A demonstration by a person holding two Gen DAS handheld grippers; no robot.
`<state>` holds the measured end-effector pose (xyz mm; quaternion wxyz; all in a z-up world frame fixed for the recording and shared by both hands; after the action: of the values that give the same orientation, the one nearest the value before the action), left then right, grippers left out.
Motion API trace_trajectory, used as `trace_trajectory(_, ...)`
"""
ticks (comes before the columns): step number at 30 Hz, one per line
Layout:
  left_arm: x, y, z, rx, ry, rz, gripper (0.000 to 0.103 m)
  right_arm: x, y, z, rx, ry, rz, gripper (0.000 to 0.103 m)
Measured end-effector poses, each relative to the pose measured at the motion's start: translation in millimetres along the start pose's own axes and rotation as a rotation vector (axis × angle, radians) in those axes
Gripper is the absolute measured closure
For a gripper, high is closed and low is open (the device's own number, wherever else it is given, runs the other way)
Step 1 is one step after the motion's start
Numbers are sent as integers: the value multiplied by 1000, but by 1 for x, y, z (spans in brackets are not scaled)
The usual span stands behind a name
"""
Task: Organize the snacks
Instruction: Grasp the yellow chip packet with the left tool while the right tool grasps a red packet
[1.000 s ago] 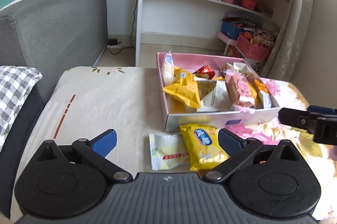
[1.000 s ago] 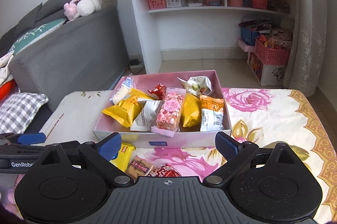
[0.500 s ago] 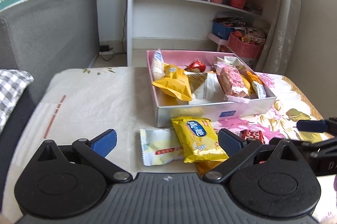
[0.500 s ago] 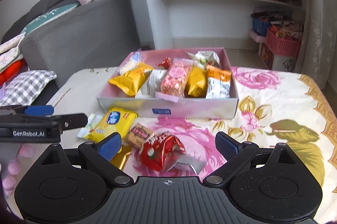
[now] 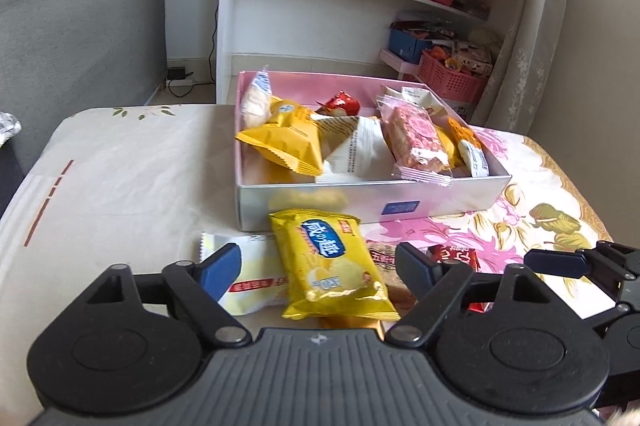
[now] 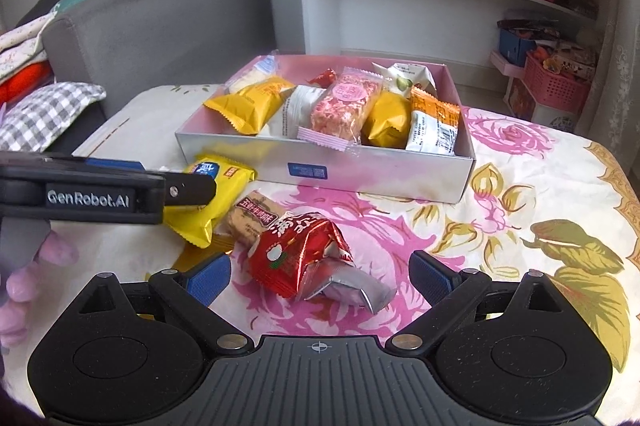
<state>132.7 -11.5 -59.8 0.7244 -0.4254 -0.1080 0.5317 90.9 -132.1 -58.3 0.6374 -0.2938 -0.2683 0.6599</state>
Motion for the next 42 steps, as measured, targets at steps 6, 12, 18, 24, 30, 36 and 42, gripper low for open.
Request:
trace_trajectory(6, -5, 3, -7, 20, 7, -20, 29, 6, -1, -8, -15, -15, 13, 8)
trace_trajectory(12, -3, 3, -11, 53, 41, -15, 40, 13, -4, -14, -25, -23, 46, 13)
trace_trajectory(18, 1, 5, -14, 88, 57, 18, 43, 18, -3, -15, -33, -29, 86, 19)
trace_trajectory(24, 3, 5, -14, 83, 61, 38, 46, 17, -3, -19, -24, -25, 77, 27)
trace_trajectory(30, 4, 5, -14, 75, 59, 37, 49, 18, -5, -21, -15, -30, 65, 41)
trace_trajectory(36, 5, 5, -13, 69, 67, 48, 53, 19, -5, -19, -21, -28, 71, 43)
trace_trajectory(42, 6, 4, -10, 67, 72, 72, 56, 20, -6, -19, -24, -19, 83, 50)
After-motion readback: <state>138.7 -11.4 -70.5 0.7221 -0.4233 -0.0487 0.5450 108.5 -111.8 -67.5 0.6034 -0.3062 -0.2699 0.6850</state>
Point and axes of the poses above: each gripper's, at about its wrist camera, not at the fingertips, and z roughly against the way its jaws point, x to its left, y to its underside, the point moved 2 cm from there along -z, roughly the way its jaws point, and after that the axes turned 13 degrees about y, right-handed, at the moved point
